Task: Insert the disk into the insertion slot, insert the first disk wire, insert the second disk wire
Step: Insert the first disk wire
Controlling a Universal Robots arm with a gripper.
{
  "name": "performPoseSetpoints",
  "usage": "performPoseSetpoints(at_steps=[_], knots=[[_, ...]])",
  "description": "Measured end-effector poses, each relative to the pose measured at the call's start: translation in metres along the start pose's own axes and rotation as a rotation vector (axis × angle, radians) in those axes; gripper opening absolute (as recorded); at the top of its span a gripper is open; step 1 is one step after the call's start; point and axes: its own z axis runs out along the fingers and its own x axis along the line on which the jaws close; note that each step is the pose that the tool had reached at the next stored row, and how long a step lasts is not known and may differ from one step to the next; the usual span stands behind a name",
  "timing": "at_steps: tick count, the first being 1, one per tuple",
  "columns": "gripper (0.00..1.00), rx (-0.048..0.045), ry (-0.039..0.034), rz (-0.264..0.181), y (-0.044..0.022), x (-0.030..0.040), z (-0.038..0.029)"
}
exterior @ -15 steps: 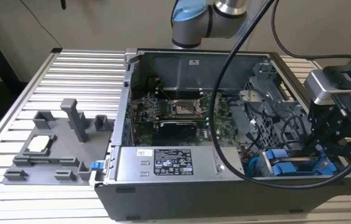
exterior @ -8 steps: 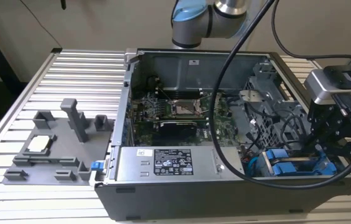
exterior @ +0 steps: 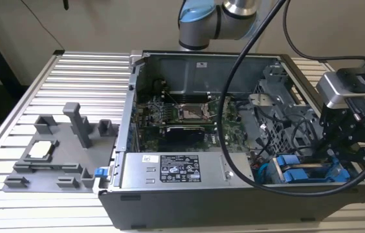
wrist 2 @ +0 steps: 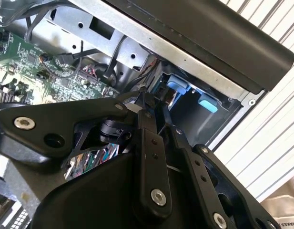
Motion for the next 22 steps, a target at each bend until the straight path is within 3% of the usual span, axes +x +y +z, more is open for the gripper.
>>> performPoseSetpoints(at_steps=[18,22], knots=[[0.19,0.0,0.0002,0.0,-0.0018,0.002,0.0017],[0.19,0.0,0.0004,0.0,-0.0016,0.0025,0.005]])
